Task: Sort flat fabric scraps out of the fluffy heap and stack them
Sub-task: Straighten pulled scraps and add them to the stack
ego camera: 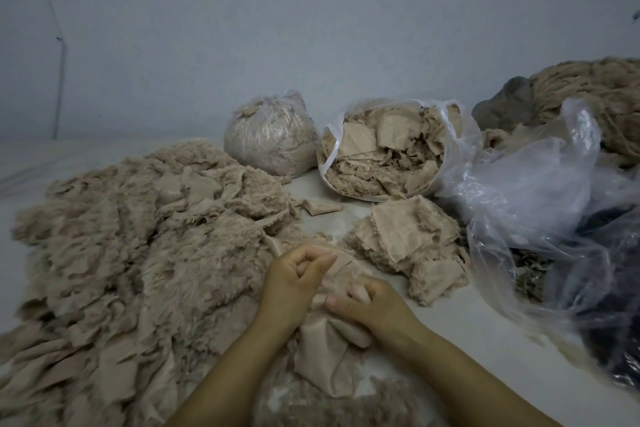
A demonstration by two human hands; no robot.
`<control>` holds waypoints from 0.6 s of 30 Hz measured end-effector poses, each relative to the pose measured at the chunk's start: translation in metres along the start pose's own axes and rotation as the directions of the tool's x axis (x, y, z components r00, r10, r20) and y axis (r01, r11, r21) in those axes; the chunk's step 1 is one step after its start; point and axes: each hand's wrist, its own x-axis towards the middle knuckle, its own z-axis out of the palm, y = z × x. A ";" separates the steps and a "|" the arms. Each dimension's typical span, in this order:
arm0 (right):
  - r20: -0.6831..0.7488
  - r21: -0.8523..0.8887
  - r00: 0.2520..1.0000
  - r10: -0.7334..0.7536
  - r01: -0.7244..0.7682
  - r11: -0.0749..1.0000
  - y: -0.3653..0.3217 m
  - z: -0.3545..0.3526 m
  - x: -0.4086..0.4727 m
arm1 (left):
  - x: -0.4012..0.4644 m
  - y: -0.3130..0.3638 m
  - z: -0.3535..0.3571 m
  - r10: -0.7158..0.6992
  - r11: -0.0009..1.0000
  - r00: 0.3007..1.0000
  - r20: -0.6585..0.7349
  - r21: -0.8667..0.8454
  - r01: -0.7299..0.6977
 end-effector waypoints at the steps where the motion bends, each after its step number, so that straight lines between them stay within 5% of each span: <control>1: -0.001 -0.010 1.000 -0.014 0.014 1.000 0.001 0.001 0.001 | 0.000 0.000 0.002 -0.001 1.000 1.000 0.004 0.008 0.001; 11: -0.076 0.230 0.994 -0.074 0.090 0.969 0.004 0.000 0.000 | 0.006 -0.003 -0.002 -0.084 0.994 0.982 -0.172 -0.079 0.071; 18: 0.077 0.288 0.997 0.027 -0.048 0.957 0.003 -0.014 -0.005 | 0.016 -0.007 -0.025 -0.125 0.991 0.942 -0.313 -0.077 0.106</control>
